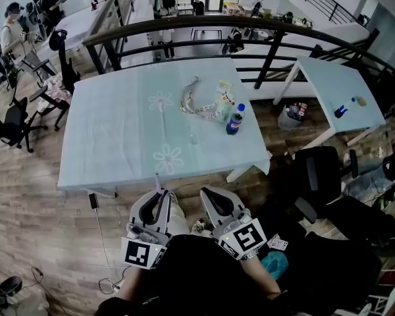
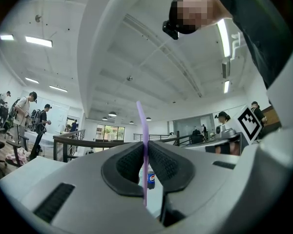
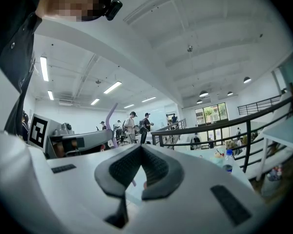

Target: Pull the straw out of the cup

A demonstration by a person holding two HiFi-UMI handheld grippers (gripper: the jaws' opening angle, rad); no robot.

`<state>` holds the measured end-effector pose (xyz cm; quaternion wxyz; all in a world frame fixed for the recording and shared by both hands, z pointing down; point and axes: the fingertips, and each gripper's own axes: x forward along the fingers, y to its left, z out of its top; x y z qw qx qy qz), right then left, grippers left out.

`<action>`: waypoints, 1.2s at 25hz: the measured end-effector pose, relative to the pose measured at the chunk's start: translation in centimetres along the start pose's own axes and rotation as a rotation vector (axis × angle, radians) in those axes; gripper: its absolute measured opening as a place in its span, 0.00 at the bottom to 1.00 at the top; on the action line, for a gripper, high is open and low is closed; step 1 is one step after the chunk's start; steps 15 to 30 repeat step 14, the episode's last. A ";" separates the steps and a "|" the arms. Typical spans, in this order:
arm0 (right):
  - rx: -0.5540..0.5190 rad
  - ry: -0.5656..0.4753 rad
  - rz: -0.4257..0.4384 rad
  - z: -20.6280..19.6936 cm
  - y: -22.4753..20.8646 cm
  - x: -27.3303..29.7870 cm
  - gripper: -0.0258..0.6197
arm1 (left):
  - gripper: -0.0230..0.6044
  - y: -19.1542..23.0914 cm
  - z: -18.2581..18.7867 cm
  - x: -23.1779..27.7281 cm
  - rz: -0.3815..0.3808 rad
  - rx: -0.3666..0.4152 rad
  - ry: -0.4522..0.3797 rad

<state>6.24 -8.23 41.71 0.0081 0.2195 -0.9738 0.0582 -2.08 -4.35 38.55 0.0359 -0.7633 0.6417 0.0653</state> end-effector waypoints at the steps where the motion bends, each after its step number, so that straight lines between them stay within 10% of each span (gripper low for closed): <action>1: 0.000 -0.002 0.001 0.0 0.0 0.0 0.05 | 0.10 0.0 -0.2 -0.1 0.003 -0.003 0.005; 30: -0.004 -0.004 -0.011 0.1 -0.4 0.3 0.05 | 0.10 0.3 -0.4 0.5 -0.004 -0.002 0.005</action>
